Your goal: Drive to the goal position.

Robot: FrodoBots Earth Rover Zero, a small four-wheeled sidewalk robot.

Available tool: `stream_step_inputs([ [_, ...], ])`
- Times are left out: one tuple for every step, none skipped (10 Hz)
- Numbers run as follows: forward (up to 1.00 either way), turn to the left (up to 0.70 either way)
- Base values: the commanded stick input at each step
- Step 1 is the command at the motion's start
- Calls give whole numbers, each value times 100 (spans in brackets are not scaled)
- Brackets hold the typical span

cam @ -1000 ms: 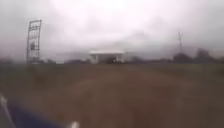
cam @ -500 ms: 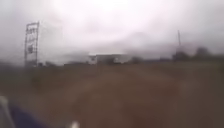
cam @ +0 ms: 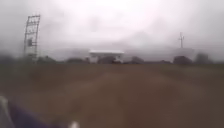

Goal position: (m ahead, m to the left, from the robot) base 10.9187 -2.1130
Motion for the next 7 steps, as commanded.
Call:
stream_step_inputs([
  [70,-2],
  [70,0],
  [70,0],
  [70,0],
  [70,0],
  [70,0],
  [70,0],
])
